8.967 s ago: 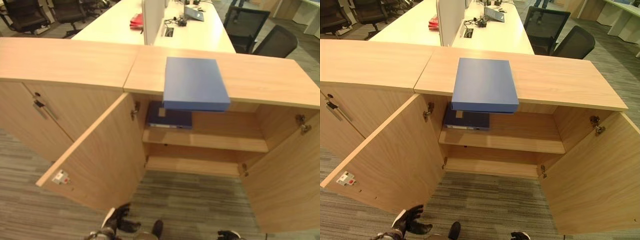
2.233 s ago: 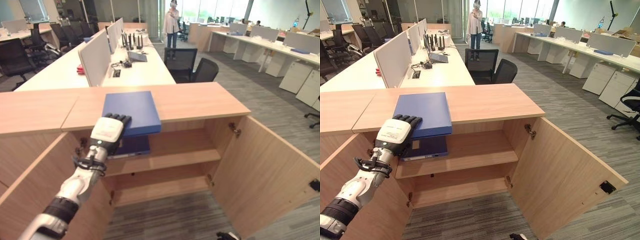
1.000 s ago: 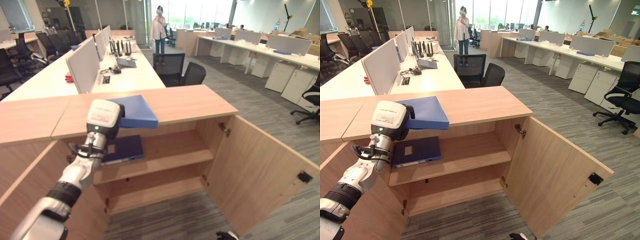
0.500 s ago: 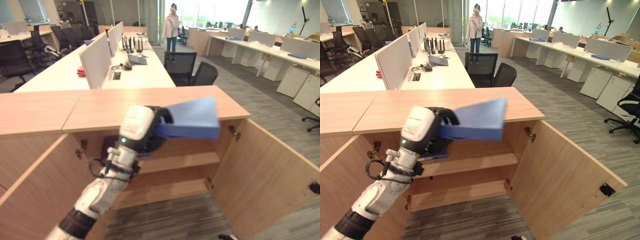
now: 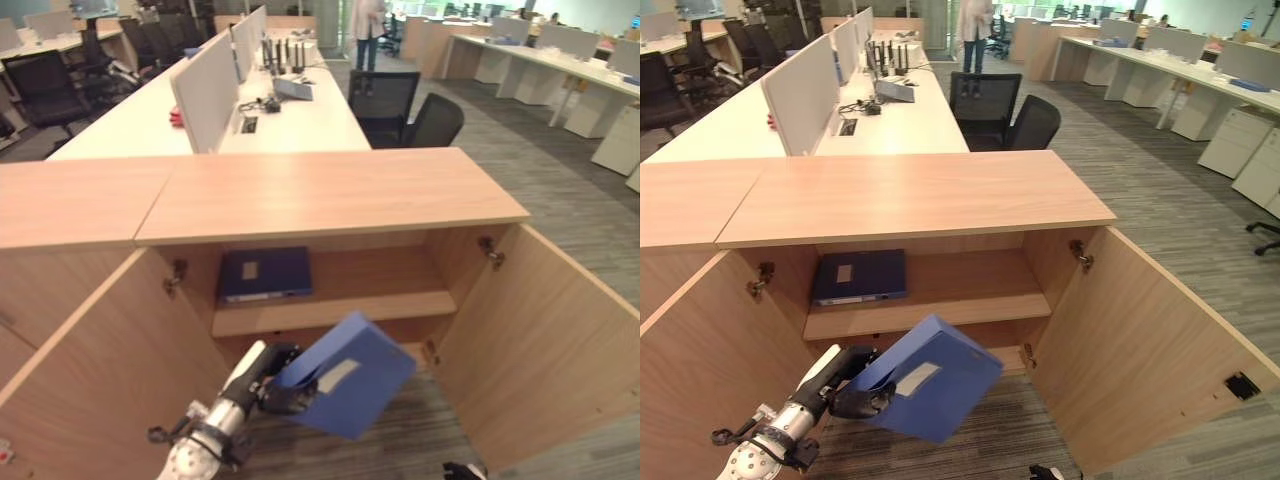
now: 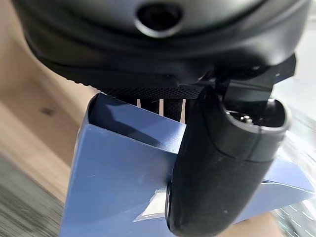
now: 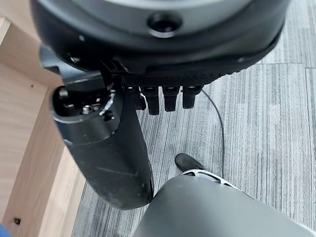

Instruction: Put the empty folder in the office cabinet

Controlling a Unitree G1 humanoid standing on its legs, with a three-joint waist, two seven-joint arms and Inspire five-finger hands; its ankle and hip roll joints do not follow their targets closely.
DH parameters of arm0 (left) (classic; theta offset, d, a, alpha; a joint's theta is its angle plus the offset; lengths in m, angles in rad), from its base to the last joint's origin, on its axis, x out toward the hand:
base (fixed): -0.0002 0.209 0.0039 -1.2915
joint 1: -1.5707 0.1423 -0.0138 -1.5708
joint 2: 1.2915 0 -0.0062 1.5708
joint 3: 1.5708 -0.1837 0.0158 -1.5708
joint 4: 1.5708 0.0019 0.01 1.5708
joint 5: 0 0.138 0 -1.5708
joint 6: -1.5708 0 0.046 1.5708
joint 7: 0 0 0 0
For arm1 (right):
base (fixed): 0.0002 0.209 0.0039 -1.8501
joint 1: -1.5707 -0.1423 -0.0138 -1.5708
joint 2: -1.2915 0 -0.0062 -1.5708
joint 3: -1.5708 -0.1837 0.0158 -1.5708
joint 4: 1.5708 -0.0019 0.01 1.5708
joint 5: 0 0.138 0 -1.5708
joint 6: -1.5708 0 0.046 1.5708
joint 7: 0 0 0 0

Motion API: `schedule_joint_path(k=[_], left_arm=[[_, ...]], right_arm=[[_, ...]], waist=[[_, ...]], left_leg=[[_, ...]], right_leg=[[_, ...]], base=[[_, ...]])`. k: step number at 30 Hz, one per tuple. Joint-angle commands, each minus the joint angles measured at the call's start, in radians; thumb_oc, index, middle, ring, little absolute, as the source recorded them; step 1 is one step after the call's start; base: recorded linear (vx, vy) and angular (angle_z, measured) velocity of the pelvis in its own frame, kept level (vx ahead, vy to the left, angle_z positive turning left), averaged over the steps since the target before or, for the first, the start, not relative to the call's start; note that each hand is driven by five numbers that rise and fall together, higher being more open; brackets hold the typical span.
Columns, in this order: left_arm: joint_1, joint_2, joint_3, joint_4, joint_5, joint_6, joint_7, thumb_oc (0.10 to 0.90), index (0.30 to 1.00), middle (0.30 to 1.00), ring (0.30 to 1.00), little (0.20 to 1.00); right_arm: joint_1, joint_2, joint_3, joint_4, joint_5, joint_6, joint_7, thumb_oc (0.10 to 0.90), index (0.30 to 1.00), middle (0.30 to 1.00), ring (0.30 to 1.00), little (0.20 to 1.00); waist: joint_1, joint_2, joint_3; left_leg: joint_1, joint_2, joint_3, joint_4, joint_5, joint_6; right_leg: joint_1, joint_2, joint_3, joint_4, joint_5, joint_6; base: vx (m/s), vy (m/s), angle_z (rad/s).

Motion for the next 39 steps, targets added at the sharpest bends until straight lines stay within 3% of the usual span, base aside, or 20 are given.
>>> schedule_joint_path(k=[1, 5, 10, 11, 13, 16, 21, 27, 39], left_arm=[[-0.123, 0.003, 0.081, -0.147, 0.084, -0.101, 0.001, 0.4, 0.3, 0.3, 0.3, 0.3], [-0.055, 0.058, 0.08, -0.106, 0.158, -0.079, -0.085, 0.4, 0.3, 0.3, 0.3, 0.3], [0.015, 0.071, 0.109, -0.109, 0.156, -0.088, -0.128, 0.4, 0.3, 0.3, 0.3, 0.3], [0.007, 0.065, 0.091, -0.104, 0.143, -0.096, -0.131, 0.4, 0.3, 0.3, 0.3, 0.3], [-0.015, 0.046, 0.058, -0.084, 0.127, -0.097, -0.124, 0.4, 0.3, 0.3, 0.3, 0.3], [0.013, 0.049, 0.079, -0.107, 0.102, -0.111, -0.119, 0.4, 0.3, 0.3, 0.3, 0.3], [-0.008, 0.056, 0.04, -0.132, -0.026, -0.124, -0.147, 0.4, 0.3, 0.3, 0.3, 0.3], [-0.046, 0.074, 0.016, -0.158, -0.106, -0.121, -0.149, 0.4, 0.3, 0.3, 0.3, 0.3], [-0.163, 0.108, -0.011, -0.23, -0.081, -0.143, -0.137, 0.4, 0.3, 0.3, 0.3, 0.3]], right_arm=[[-0.034, -0.01, 0.07, 0.026, 0.013, -0.013, 0.02, 0.8, 0.9, 0.9, 0.9, 0.9], [-0.056, -0.026, 0.088, -0.028, -0.009, -0.023, 0.034, 0.8, 0.9, 0.9, 0.9, 0.9], [-0.084, -0.067, 0.15, -0.272, -0.057, -0.046, 0.043, 0.8, 0.9, 0.9, 0.9, 0.9], [-0.098, -0.04, 0.159, -0.275, -0.009, -0.049, 0.042, 0.8, 0.9, 0.9, 0.9, 0.9], [-0.118, -0.047, 0.191, -0.291, -0.048, -0.055, 0.031, 0.8, 0.9, 0.9, 0.9, 0.9], [-0.085, -0.118, 0.202, -0.544, -0.103, -0.063, 0.043, 0.8, 0.9, 0.9, 0.9, 0.9], [-0.055, -0.189, 0.202, -0.789, -0.109, -0.093, 0.07, 0.8, 0.9, 0.9, 0.9, 0.9], [-0.095, -0.185, 0.235, -0.855, -0.106, -0.105, 0.076, 0.8, 0.9, 0.9, 0.9, 0.9], [-0.148, -0.198, 0.348, -0.896, -0.144, -0.115, 0.148, 0.8, 0.9, 0.9, 0.9, 0.9]], waist=[[-0.013, -0.024, 0.001], [-0.007, -0.017, 0.003], [-0.002, -0.01, 0.004], [-0.001, -0.008, 0.002], [0.003, -0.006, 0.001], [0.0, -0.003, 0.005], [-0.011, -0.001, -0.001], [-0.009, 0.004, -0.005], [-0.001, 0.0, -0.019]], left_leg=[[-0.045, -0.04, -0.08, -0.007, -0.045, 0.013], [-0.048, -0.04, -0.08, -0.007, -0.044, 0.015], [-0.048, -0.039, -0.077, -0.007, -0.043, 0.016], [-0.046, -0.04, -0.078, -0.007, -0.043, 0.016], [-0.044, -0.04, -0.078, -0.007, -0.042, 0.015], [-0.041, -0.038, -0.074, -0.007, -0.042, 0.015], [-0.037, -0.034, -0.068, -0.007, -0.043, 0.014], [-0.036, -0.033, -0.065, -0.007, -0.042, 0.013], [-0.037, -0.029, -0.07, -0.007, -0.04, 0.006]], right_leg=[[0.061, -0.016, -0.007, 0.008, -0.082, 0.071], [0.057, -0.016, -0.006, 0.008, -0.082, 0.071], [0.053, -0.014, -0.002, 0.008, -0.085, 0.071], [0.054, -0.015, -0.002, 0.008, -0.085, 0.07], [0.055, -0.016, -0.006, 0.008, -0.087, 0.072], [0.056, -0.016, -0.003, 0.008, -0.089, 0.072], [0.058, -0.018, -0.005, 0.008, -0.09, 0.073], [0.06, -0.02, -0.007, 0.008, -0.09, 0.071], [0.064, -0.022, -0.013, 0.008, -0.097, 0.069]], base=[[0.0, 0.0, 0.0], [0.0, 0.0, 0.0], [0.0, 0.001, -0.01], [0.0, 0.0, 0.0], [0.0, 0.0, 0.0], [0.0, 0.0, 0.0], [0.0, 0.0, 0.0], [0.0, 0.0, 0.0], [0.0, 0.0, 0.0]])
